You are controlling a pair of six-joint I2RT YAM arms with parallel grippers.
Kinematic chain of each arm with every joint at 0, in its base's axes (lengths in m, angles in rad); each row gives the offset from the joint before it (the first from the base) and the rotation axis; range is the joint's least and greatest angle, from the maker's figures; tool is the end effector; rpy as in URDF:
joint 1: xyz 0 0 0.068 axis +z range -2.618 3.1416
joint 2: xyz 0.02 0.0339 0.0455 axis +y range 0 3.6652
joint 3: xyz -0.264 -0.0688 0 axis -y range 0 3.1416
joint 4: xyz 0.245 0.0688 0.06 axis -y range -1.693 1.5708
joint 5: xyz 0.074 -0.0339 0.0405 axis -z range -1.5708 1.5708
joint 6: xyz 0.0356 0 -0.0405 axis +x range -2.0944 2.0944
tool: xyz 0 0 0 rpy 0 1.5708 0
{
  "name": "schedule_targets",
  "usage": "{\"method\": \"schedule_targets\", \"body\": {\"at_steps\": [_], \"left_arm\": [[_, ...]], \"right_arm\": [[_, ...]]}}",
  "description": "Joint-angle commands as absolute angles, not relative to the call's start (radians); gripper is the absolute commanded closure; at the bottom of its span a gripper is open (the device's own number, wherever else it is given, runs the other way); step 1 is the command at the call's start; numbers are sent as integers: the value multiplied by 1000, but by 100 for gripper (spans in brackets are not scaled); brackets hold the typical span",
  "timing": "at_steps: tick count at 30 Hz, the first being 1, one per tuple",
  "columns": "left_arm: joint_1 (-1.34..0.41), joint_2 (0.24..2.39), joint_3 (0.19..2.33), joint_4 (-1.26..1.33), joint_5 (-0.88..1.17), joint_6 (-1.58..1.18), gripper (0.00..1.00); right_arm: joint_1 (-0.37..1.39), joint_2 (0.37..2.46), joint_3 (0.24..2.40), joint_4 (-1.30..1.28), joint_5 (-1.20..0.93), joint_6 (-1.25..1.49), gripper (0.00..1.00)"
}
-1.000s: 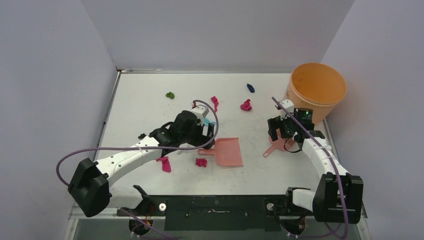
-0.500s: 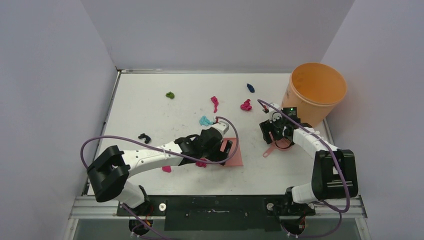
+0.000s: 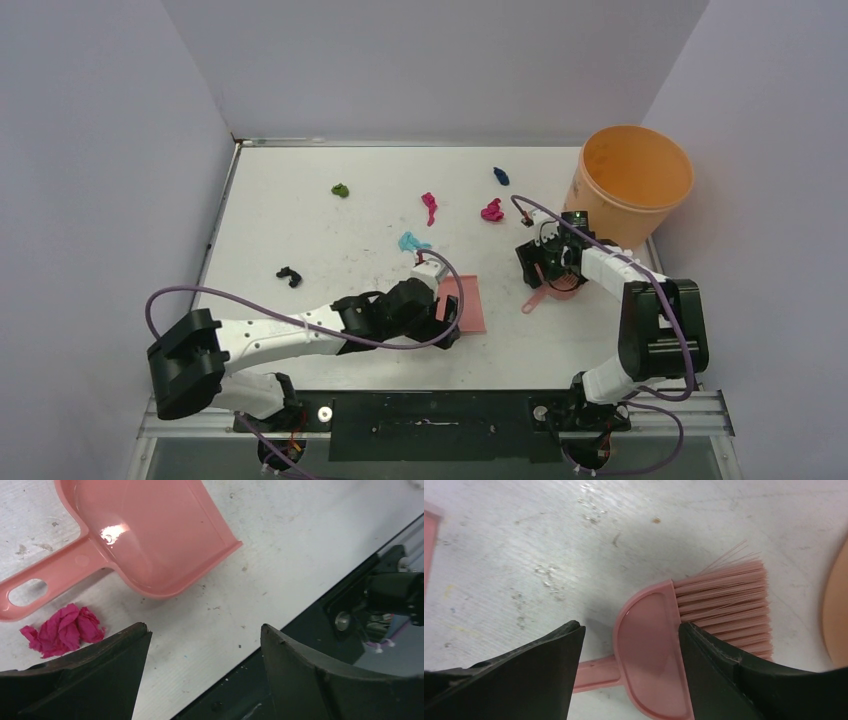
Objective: Sweep away the paper scraps from the table
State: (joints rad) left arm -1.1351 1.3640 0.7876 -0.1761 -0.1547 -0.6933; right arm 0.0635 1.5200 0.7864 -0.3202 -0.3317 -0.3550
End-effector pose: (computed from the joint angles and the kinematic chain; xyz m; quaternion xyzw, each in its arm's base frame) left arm 0.1247 -0.2548 0.2140 0.1704 0.8992 -0.2709 0.2983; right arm 0.2807 0.0295 0.1641 -0.2394 0.9239 0.1213 0.2726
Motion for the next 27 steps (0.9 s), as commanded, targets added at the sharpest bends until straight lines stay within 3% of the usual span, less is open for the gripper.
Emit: {"method": "schedule_targets", "body": {"at_steps": [1, 8, 13, 18, 22, 27], "left_arm": [[-1157, 1248, 764, -118, -178, -782, 21], [-1173, 1099, 701, -176, -245, -838, 22], [-1182, 1009, 669, -257, -326, -861, 24], [-1216, 972, 682, -275, -348, -860, 25], [-1249, 1050, 710, -164, -337, -822, 25], [-1269, 1310, 904, -137, -333, -719, 26]], "right_arm": [[87, 1532, 831, -362, -481, -342, 30], [126, 1522, 846, -402, -630, -340, 31], [115, 1491, 911, -504, -883, -353, 33], [74, 1330, 905, -488, -735, -336, 33], [-38, 1238, 904, -554, -677, -387, 34], [-230, 1140, 927, -686, -755, -438, 36]]}}
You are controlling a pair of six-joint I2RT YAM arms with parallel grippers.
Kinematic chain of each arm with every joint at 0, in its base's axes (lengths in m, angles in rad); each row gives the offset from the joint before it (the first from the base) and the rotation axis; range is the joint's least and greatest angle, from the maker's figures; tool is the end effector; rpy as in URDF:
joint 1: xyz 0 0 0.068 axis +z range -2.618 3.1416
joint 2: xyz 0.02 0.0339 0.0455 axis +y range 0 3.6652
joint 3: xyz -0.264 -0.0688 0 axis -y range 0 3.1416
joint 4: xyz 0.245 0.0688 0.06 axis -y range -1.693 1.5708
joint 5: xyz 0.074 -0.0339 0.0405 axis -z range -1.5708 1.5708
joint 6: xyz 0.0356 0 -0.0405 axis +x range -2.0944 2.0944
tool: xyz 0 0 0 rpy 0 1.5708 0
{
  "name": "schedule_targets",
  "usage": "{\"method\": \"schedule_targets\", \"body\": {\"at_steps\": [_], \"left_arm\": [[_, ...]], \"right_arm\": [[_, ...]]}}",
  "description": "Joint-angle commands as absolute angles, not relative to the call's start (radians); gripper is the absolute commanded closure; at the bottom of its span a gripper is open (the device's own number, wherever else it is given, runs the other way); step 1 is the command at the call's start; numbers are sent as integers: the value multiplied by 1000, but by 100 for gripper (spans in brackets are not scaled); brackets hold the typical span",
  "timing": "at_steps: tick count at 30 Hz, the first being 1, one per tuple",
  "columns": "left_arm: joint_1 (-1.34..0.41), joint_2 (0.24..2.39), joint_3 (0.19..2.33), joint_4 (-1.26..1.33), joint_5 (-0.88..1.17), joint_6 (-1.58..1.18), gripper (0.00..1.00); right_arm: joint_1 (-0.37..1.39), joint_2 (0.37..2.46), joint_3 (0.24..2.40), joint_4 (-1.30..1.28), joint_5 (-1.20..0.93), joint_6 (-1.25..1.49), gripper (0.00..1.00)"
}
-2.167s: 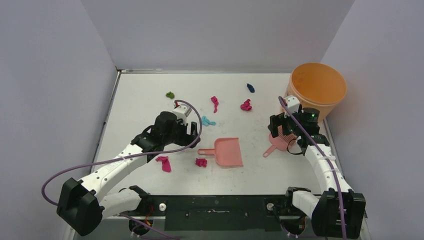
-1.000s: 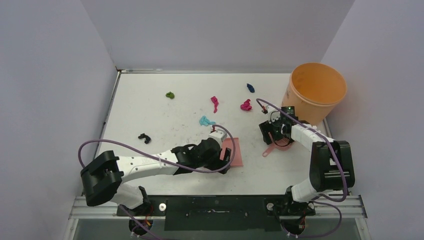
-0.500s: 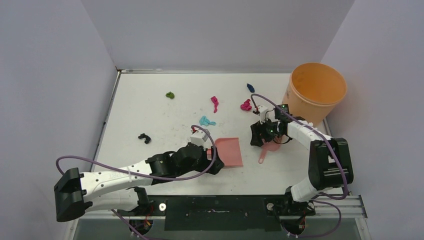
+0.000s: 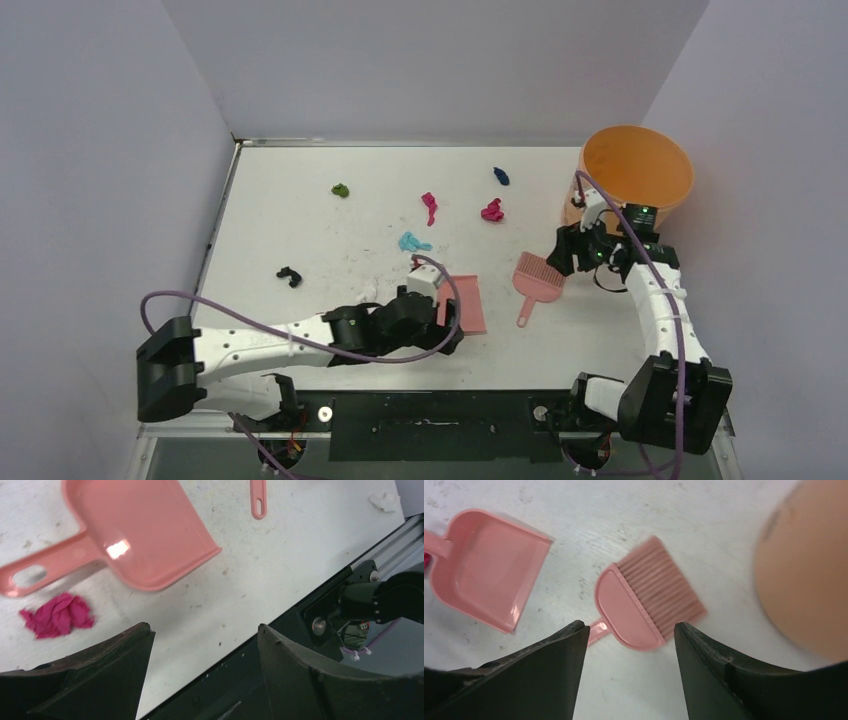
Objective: Sweep away the paper scraps from the table
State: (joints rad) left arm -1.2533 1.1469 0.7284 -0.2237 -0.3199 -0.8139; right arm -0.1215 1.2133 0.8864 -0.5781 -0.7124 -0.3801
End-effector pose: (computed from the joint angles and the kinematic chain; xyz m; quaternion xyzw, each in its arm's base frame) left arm 0.0874 -0.2302 0.2448 0.1228 0.8770 -0.3069 0.3486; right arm 0.2423 -0.0061 0.2596 -0.2272 0.8637 0.2432 0.3785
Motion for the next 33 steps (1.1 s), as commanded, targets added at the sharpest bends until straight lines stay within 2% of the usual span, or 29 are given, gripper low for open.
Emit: {"method": "schedule_targets", "body": {"at_steps": [1, 4, 5, 9, 11, 12, 13, 14, 16, 22, 31, 33], "left_arm": [[-1271, 1369, 966, -147, -341, -696, 26], [-1275, 1556, 1160, -203, -353, -621, 28], [-1275, 1616, 1221, -230, -355, -595, 29], [-1275, 1822, 1445, -294, -329, -545, 30], [-1274, 1900, 1517, -291, -301, -533, 30], [-1273, 1948, 1558, -293, -294, -532, 30], [-1273, 1980, 1584, -295, -292, -534, 30], [-1272, 2006, 1604, -290, -292, -537, 30], [-1268, 2046, 1620, -261, -280, -539, 31], [-1249, 2145, 1681, -255, -257, -538, 44], [-1240, 2221, 1699, -276, -211, -543, 46], [-1238, 2229, 1704, -283, -213, -542, 50]], "right_arm": [[-255, 1117, 923, -697, -774, -442, 37], [-285, 1028, 869, -665, -792, -439, 53], [-291, 994, 830, -614, -783, -409, 54], [-304, 902, 769, -476, -764, -267, 45], [-304, 877, 761, -469, -792, -255, 38], [-304, 871, 758, -467, -771, -248, 30], [-305, 870, 751, -450, -731, -232, 8], [-307, 874, 745, -431, -679, -202, 7], [-308, 895, 746, -418, -630, -184, 10], [-311, 940, 765, -446, -678, -201, 10], [-314, 919, 755, -427, -644, -192, 10], [-313, 918, 753, -425, -641, -193, 10]]}}
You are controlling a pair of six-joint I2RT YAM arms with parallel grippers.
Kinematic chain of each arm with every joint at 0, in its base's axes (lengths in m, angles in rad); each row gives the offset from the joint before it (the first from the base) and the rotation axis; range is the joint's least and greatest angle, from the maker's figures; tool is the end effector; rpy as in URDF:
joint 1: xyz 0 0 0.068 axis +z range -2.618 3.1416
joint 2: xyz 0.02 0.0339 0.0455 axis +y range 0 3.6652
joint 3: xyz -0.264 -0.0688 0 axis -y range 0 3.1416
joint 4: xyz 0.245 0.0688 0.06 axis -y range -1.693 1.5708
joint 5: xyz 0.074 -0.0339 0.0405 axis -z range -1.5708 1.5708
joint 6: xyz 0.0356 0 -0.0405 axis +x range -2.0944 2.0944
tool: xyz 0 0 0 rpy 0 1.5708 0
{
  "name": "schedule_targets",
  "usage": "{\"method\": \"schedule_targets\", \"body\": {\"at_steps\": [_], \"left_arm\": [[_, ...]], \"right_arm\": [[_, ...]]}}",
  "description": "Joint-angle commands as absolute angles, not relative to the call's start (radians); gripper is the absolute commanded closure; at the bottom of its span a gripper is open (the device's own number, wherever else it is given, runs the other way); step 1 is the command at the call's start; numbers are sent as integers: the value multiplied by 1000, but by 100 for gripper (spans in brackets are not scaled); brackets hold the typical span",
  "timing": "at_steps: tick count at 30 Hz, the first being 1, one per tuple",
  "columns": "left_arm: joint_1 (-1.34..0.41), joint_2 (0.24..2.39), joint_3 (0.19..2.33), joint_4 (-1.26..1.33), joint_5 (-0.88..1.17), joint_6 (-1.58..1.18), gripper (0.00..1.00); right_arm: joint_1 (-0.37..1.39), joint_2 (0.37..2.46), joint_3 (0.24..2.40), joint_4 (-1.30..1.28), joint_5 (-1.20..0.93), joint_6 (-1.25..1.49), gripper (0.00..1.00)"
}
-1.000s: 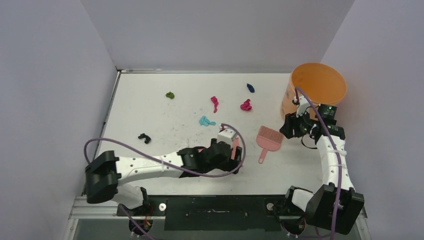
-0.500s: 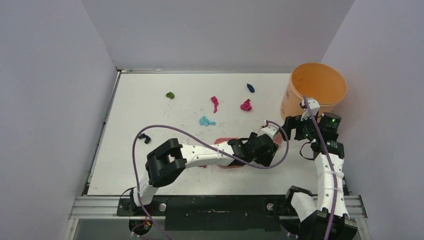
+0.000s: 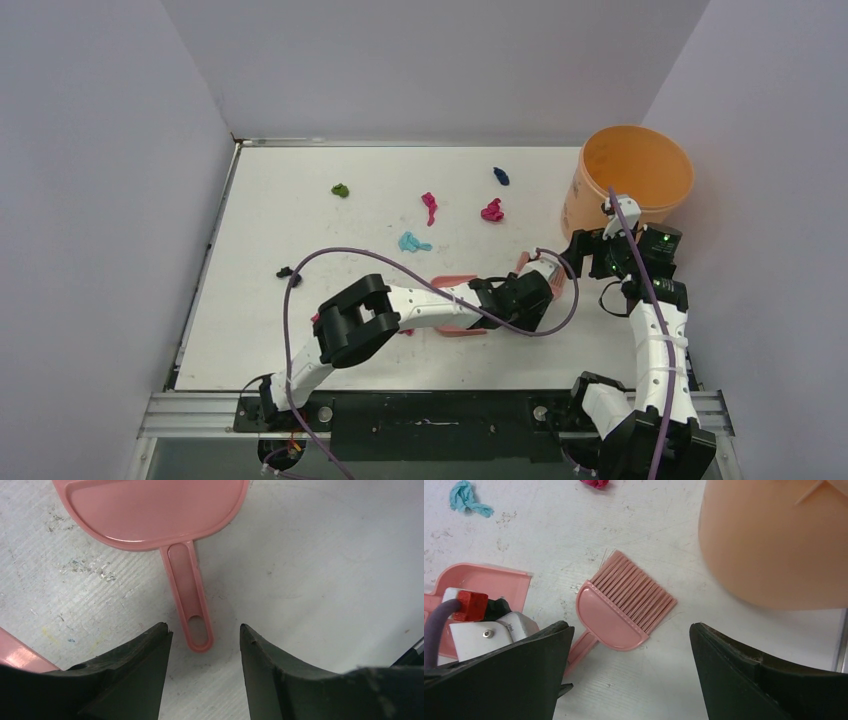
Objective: Sweep away the paper scraps from the table
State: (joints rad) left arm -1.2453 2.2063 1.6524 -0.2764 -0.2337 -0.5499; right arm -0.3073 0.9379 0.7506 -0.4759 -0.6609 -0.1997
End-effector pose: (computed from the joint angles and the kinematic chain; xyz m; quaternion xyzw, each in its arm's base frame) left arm 0.1645 -0.4616 0.1679 0.2758 0.8848 -0.2132 0.3090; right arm 0.1936 -0.0385 0.2768 -0.0963 0.8566 0.1783 0.4745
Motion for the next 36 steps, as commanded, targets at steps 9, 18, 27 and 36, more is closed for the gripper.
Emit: {"method": "schedule_targets", "body": {"at_steps": [9, 18, 27, 36], "left_arm": [[-1247, 2281, 1773, -360, -275, -526, 56], [-1272, 2353, 1912, -547, -356, -512, 61], [-1288, 2375, 1915, -578, -355, -508, 71], [-1287, 2280, 1782, -501, -331, -506, 97]], "right_arm": [[-313, 926, 755, -425, -637, -193, 10], [-313, 922, 756, -425, -630, -196, 10], [-314, 922, 756, -422, -621, -194, 10], [-313, 929, 755, -422, -629, -196, 10]]}}
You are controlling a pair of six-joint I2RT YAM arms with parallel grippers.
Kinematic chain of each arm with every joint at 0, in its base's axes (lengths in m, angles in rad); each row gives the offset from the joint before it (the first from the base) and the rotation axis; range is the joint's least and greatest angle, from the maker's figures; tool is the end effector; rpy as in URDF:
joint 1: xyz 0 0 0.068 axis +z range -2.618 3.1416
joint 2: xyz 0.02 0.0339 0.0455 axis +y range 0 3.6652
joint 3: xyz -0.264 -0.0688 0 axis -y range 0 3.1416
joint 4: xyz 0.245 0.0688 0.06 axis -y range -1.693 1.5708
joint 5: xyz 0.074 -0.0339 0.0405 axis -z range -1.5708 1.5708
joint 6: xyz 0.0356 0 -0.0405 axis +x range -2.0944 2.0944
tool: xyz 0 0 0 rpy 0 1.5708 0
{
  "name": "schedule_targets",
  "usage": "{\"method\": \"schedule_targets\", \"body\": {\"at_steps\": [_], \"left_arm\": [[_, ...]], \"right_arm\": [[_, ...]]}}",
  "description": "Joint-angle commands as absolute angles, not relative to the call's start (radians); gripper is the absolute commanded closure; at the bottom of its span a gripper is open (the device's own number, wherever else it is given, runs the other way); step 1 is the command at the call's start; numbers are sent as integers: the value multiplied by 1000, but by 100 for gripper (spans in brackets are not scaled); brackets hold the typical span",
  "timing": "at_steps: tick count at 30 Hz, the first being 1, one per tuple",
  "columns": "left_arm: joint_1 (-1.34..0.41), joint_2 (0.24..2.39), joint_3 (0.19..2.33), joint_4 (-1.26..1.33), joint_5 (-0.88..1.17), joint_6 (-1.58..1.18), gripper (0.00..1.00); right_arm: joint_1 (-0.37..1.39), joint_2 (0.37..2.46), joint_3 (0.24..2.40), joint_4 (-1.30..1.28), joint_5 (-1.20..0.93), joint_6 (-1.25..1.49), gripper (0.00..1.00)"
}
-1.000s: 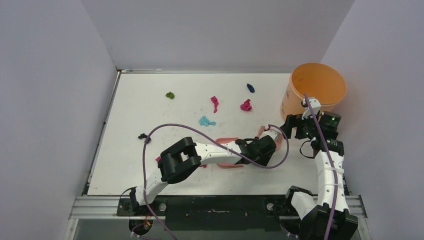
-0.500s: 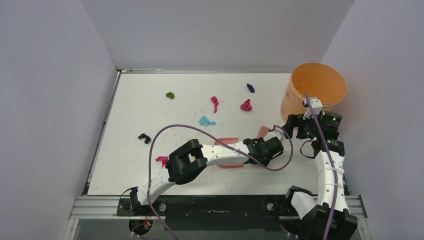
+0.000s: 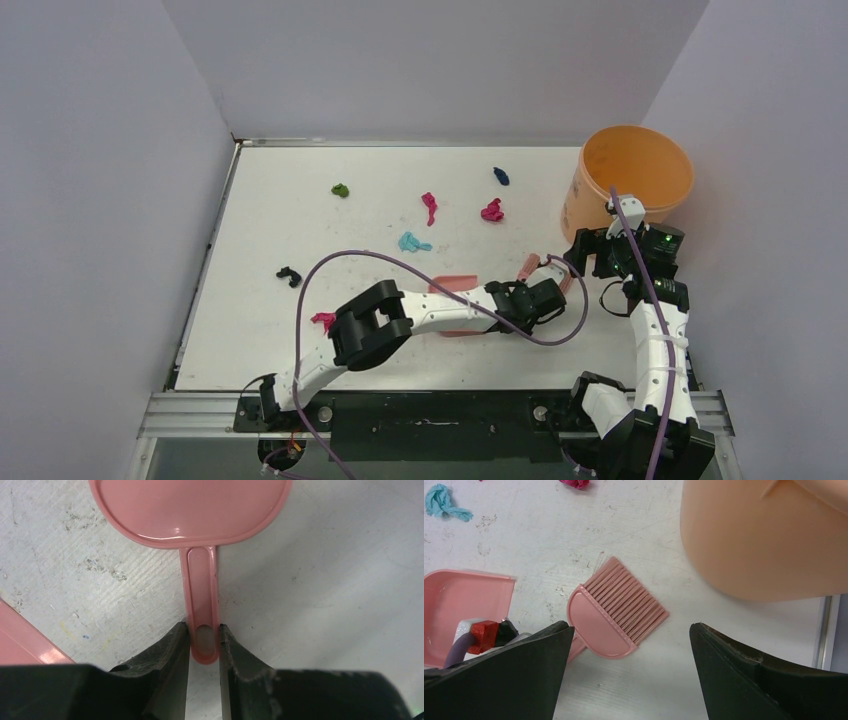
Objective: Sweep away the paper scraps from the table
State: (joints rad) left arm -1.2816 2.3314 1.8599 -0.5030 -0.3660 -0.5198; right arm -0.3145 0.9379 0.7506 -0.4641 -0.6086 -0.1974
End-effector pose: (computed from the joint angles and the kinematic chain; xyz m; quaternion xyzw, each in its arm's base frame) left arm 0.1570 -0.4830 0.1582 0.2998 0.8924 -0.1184 0.3157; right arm 0.1944 -0.0418 0.2771 -0.0827 0.8613 0.1526 0.4775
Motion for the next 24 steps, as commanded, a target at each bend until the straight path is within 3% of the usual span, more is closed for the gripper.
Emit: {"method": "schedule_targets", "body": {"at_steps": [1, 15, 18, 24], "left_arm": [[-1283, 2262, 1756, -490, -328, -508, 100], [-1242, 1942, 1535, -501, -271, -451, 100], [-1224, 1894, 1503, -504, -215, -466, 100], [-1190, 1812, 1408, -448, -132, -501, 100]], "right_arm": [[-313, 931, 755, -423, -633, -198, 10], [-297, 1001, 759, -456, -755, -353, 8], [-278, 1036, 819, -590, -836, -537, 2], [-285, 937, 873, -929, -928, -1119, 6]]}}
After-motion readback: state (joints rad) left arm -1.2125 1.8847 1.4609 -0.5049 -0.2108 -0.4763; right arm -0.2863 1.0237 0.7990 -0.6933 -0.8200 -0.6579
